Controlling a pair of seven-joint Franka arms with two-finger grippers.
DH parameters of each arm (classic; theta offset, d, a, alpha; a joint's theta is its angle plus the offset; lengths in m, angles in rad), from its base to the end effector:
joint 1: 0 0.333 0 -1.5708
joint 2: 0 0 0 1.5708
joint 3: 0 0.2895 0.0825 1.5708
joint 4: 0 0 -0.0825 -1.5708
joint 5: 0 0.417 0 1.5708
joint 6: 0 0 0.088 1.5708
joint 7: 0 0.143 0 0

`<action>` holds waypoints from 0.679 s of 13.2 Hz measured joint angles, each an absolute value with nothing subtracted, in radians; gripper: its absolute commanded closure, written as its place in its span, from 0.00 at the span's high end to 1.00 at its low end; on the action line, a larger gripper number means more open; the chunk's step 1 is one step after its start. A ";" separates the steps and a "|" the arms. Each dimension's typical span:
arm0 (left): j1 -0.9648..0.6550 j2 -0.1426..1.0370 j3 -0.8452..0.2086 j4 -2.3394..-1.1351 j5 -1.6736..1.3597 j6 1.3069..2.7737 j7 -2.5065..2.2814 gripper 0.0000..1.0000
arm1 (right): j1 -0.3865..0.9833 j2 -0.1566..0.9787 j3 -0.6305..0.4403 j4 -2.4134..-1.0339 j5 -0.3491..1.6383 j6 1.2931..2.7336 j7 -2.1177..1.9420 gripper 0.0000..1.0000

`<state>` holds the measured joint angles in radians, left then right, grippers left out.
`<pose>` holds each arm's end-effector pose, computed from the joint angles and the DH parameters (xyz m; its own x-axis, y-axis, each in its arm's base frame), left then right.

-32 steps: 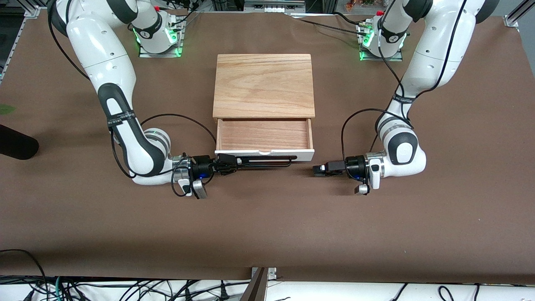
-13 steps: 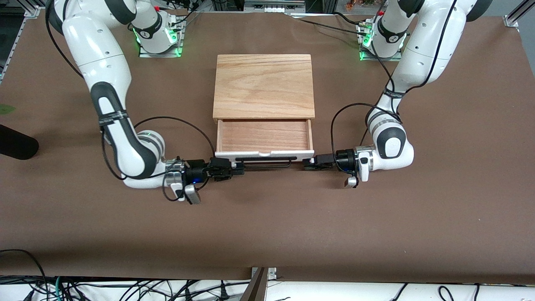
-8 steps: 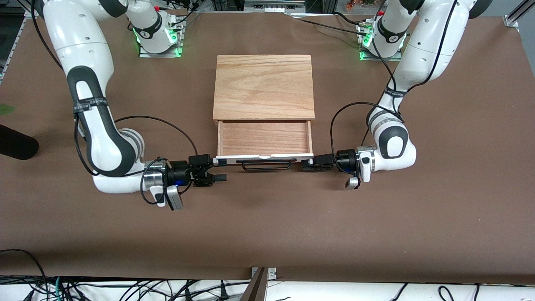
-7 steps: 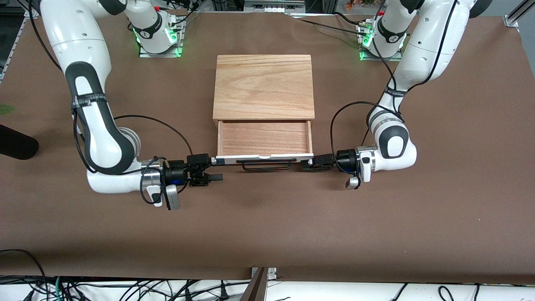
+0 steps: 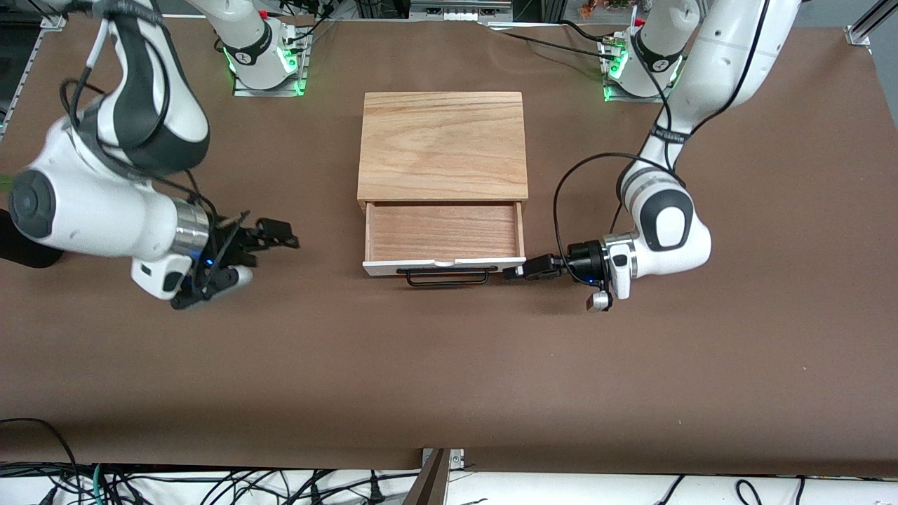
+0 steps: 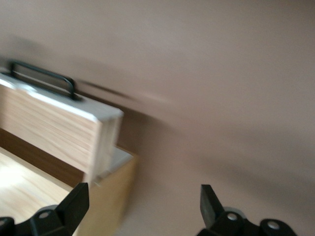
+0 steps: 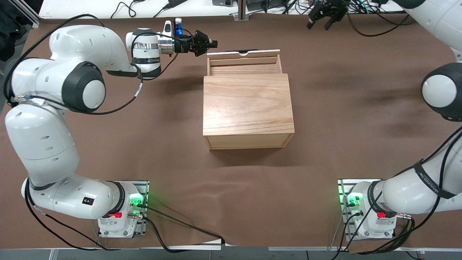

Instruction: Pull top drawer with both arms simultaneously

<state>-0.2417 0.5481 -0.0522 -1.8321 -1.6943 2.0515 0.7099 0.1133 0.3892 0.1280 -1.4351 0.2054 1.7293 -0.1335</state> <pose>0.6232 -0.2764 0.1979 0.9846 0.1545 -0.0814 0.1147 -0.2208 0.9686 0.6615 0.1795 0.3999 0.9429 0.3270 -0.0632 0.3014 -0.9186 -0.2555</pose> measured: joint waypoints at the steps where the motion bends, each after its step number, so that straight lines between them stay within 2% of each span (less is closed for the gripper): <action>1: -0.242 0.495 -0.070 -1.864 -1.649 2.091 0.659 1.00 | 0.114 0.355 0.119 -1.452 0.128 1.705 -0.129 1.00; 5: -0.208 0.299 -0.079 -1.919 -1.388 2.096 0.391 1.00 | 0.112 0.233 0.010 -1.476 0.015 1.639 -0.126 1.00; 7: -0.172 0.212 -0.094 -1.928 -1.160 2.060 0.268 1.00 | 0.105 0.163 -0.045 -1.494 0.003 1.600 -0.128 1.00; 9: -0.140 0.131 -0.113 -1.933 -0.911 1.991 0.134 1.00 | 0.092 0.088 -0.057 -1.551 -0.017 1.577 -0.092 1.00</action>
